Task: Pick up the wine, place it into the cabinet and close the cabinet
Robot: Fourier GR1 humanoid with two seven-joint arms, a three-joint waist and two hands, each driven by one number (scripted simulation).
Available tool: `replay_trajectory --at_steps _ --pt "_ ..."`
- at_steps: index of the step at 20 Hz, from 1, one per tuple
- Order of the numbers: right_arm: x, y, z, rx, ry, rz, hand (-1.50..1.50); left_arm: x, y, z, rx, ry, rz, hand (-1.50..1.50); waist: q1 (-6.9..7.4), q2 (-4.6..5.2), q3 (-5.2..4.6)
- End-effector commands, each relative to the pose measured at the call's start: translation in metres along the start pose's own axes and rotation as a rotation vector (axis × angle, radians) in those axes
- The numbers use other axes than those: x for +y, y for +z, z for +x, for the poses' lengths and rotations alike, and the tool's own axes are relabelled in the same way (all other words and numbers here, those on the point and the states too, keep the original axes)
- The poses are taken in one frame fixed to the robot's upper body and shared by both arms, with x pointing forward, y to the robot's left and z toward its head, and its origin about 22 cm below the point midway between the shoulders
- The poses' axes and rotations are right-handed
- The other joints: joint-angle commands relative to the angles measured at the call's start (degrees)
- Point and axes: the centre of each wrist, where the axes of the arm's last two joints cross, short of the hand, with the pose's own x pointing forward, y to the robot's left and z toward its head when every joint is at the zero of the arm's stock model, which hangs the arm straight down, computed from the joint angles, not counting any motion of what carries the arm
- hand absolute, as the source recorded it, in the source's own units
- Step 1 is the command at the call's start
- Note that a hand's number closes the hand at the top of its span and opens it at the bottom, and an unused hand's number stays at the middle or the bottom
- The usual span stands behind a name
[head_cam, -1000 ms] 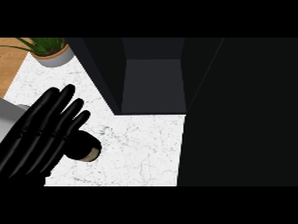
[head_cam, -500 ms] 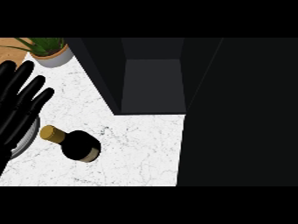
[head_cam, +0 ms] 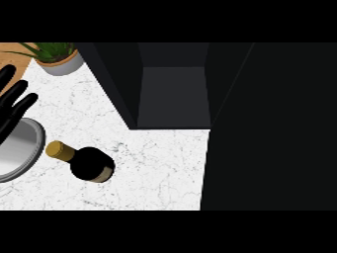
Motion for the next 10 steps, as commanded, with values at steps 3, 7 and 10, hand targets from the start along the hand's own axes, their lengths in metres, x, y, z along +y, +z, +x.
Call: replay_trajectory --at_steps 3,7,10 --pt "0.000 0.033 0.049 -0.088 -0.010 0.017 -1.50 0.030 0.001 -0.004 0.007 0.020 -0.019 -1.50 -0.03 0.00 0.04" --pt "0.004 0.033 0.051 -0.094 -0.024 0.021 -1.50 0.039 0.007 -0.048 0.076 0.023 -0.005 -1.50 -0.12 -0.05 -0.02" --pt "0.001 0.035 0.052 -0.079 0.019 0.042 -1.50 0.049 0.009 -0.055 0.087 0.007 -0.004 -1.50 -0.11 -0.05 0.04"
